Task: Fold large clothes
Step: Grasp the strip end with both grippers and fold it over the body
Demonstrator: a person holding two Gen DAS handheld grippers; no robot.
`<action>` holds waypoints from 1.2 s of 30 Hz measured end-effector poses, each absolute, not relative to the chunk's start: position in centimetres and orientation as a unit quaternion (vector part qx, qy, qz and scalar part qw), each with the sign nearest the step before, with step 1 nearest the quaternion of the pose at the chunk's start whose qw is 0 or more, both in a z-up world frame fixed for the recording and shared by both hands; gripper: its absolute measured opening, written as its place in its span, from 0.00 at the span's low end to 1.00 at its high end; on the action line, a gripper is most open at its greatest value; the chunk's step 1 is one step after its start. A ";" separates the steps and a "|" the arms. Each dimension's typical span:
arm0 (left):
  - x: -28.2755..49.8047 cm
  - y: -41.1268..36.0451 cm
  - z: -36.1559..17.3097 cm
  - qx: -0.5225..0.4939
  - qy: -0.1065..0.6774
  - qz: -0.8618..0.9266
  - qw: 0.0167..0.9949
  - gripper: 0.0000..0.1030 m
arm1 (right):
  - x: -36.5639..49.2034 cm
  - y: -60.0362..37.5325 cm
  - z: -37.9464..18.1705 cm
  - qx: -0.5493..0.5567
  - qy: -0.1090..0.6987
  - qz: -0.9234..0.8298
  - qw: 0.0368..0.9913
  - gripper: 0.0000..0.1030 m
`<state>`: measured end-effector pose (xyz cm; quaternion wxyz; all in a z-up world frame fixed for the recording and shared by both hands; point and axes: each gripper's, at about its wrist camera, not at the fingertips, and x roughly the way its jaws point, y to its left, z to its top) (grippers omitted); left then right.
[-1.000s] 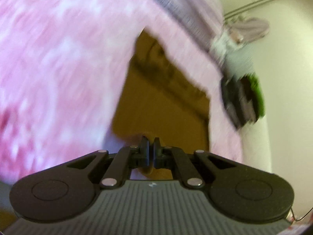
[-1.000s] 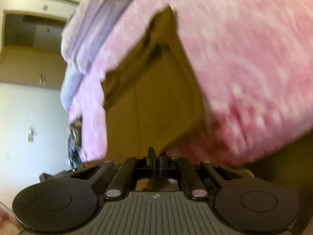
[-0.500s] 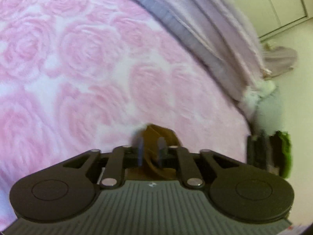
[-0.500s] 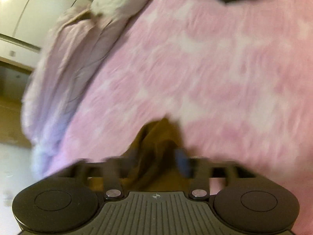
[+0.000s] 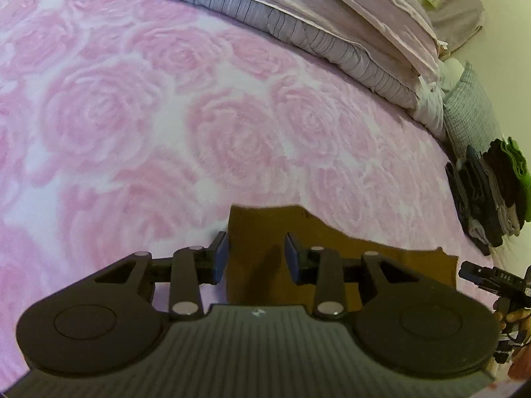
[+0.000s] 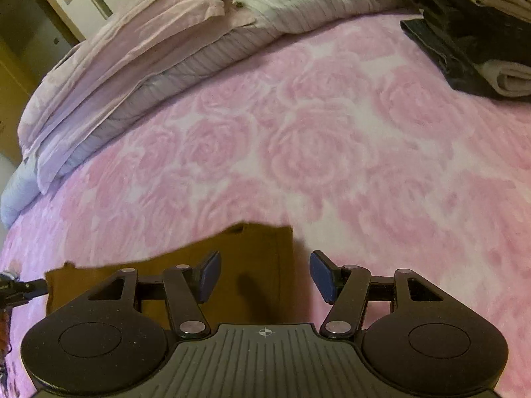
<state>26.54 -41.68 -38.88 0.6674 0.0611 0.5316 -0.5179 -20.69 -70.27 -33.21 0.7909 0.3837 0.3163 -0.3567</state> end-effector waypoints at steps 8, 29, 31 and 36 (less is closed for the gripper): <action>26.2 -42.0 -38.7 0.071 0.506 -0.528 0.678 0.08 | -19.9 -70.4 -33.6 0.348 0.314 -0.357 0.808 0.06; 16.8 -38.6 -33.8 0.159 0.399 -0.525 0.735 0.23 | -16.5 -58.2 -30.3 0.215 0.367 -0.402 0.811 0.32; 14.5 -37.1 -34.4 0.187 0.409 -0.534 0.716 0.20 | -16.4 -54.8 -30.8 0.203 0.397 -0.375 0.813 0.32; 12.1 -34.2 -37.2 0.225 0.435 -0.487 0.723 0.19 | -18.0 -51.6 -33.0 0.217 0.422 -0.381 0.793 0.32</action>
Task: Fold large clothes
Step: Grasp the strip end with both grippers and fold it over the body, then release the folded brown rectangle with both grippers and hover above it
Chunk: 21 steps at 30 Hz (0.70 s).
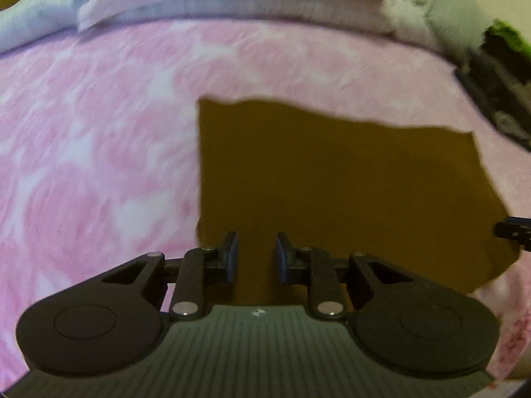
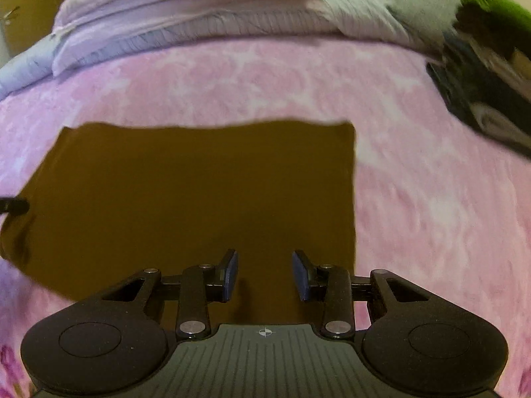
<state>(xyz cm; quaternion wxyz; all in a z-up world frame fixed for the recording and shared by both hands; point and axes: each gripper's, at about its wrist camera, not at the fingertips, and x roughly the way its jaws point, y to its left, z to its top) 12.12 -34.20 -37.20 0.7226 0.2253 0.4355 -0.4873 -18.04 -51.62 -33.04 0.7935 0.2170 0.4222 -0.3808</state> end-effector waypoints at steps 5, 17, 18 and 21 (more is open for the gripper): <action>11.3 -34.8 -38.4 0.260 0.444 -0.448 0.731 0.19 | -18.7 -52.4 -36.0 0.230 0.445 -0.372 0.781 0.32; 3.2 -32.2 -29.5 0.284 0.460 -0.413 0.733 0.44 | -19.2 -47.8 -27.4 0.276 0.425 -0.349 0.788 0.66; 2.5 -31.7 -29.1 0.285 0.463 -0.411 0.731 0.44 | -19.5 -47.2 -27.1 0.278 0.427 -0.345 0.788 0.66; 0.7 -30.1 -28.4 0.288 0.476 -0.407 0.724 0.48 | -20.5 -44.8 -26.3 0.280 0.438 -0.341 0.783 0.66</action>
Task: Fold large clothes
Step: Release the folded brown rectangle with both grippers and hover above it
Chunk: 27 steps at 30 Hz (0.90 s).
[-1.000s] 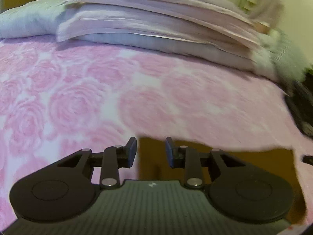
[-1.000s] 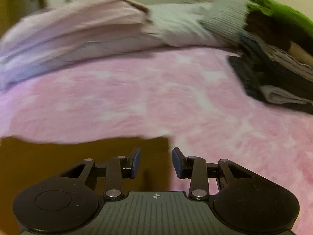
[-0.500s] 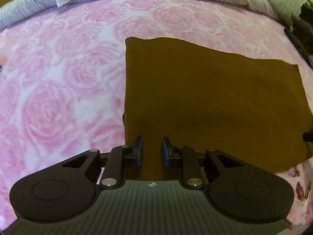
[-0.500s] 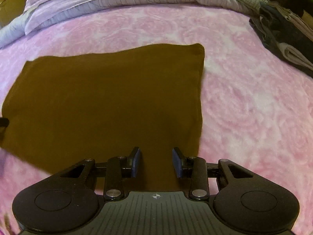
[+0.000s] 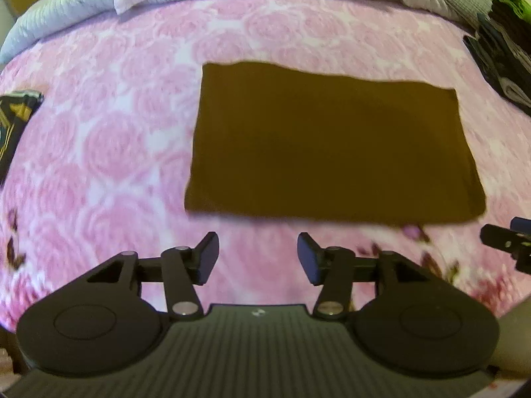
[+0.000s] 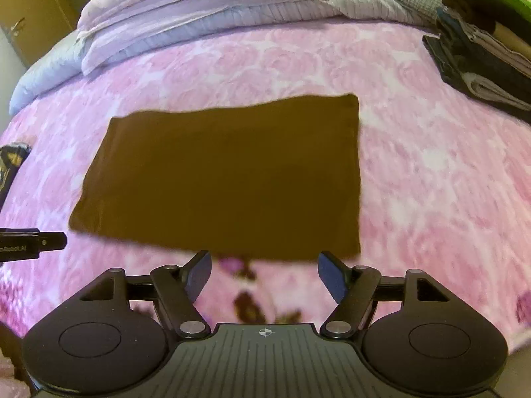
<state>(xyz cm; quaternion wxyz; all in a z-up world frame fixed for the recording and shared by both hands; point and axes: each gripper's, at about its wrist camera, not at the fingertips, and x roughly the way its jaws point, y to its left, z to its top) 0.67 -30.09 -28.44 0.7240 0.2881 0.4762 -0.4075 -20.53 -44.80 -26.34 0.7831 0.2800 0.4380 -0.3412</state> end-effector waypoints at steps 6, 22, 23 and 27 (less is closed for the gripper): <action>-1.9 -27.6 -28.1 0.299 0.497 -0.410 0.704 0.49 | -23.0 -41.6 -26.8 0.298 0.460 -0.341 0.764 0.66; -1.1 -28.1 -27.9 0.312 0.492 -0.432 0.688 0.55 | -23.1 -41.0 -25.8 0.300 0.461 -0.357 0.755 0.66; -0.9 -28.2 -27.9 0.314 0.490 -0.433 0.688 0.55 | -23.0 -41.1 -25.8 0.301 0.458 -0.359 0.755 0.66; 0.0 -28.8 -28.1 0.316 0.483 -0.436 0.690 0.55 | -23.2 -41.9 -26.3 0.312 0.447 -0.368 0.753 0.66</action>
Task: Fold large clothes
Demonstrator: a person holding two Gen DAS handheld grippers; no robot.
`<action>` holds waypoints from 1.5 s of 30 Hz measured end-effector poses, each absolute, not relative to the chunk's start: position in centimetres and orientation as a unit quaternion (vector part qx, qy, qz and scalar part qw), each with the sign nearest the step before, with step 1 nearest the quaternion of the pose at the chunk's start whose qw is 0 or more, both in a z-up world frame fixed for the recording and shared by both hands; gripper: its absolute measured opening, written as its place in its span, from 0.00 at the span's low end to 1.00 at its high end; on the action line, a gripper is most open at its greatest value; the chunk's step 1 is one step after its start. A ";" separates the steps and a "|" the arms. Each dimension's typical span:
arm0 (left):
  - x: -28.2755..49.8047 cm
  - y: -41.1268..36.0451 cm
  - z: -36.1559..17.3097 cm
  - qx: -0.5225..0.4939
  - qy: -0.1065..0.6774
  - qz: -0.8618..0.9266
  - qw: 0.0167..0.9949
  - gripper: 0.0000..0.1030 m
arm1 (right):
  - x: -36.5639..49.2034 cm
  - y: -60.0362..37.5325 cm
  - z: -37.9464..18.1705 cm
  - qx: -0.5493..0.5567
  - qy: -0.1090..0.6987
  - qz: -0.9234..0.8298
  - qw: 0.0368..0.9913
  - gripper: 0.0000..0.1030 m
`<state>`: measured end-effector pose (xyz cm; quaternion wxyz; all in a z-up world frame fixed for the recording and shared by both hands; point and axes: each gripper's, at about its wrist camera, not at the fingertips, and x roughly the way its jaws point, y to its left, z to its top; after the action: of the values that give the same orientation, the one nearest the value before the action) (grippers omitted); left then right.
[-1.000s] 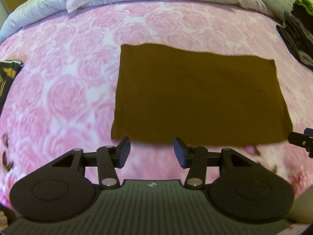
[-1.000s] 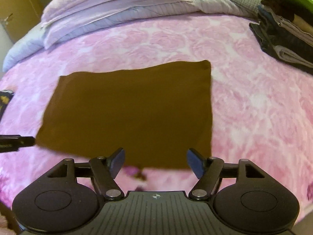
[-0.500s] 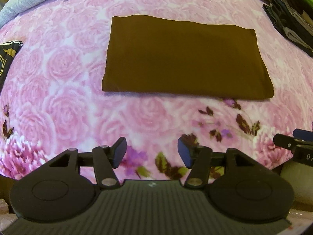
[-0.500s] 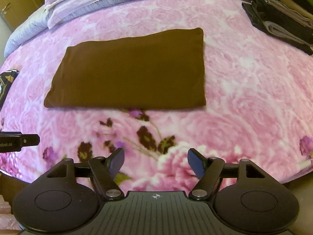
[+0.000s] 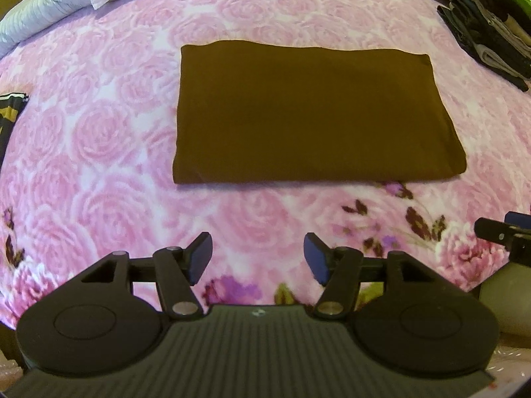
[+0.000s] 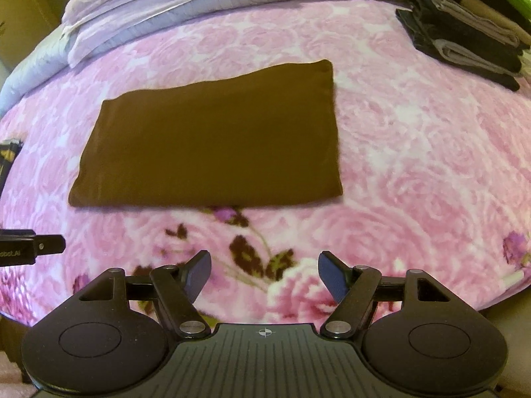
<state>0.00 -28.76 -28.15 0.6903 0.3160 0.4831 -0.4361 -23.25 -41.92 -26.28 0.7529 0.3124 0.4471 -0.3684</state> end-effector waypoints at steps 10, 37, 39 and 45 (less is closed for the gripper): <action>8.0 -29.7 -31.7 0.238 0.467 -0.449 0.724 0.36 | -28.2 -49.4 -31.4 0.413 0.308 -0.405 0.755 0.66; 19.3 -36.5 -37.9 0.089 0.541 -0.511 0.662 0.35 | -26.4 -62.1 -40.4 0.537 0.223 -0.277 0.765 0.28; 19.6 -36.6 -37.9 0.089 0.543 -0.514 0.658 0.34 | -26.0 -62.1 -40.3 0.540 0.231 -0.286 0.757 0.17; 21.3 -36.0 -37.3 0.085 0.542 -0.517 0.657 0.32 | -20.9 -61.0 -36.6 0.462 0.343 -0.378 0.725 0.12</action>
<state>21.32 -36.00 -37.32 0.6567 0.0853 0.5423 -0.5170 -20.90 -61.00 -36.62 0.7253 0.4617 0.3432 -0.3781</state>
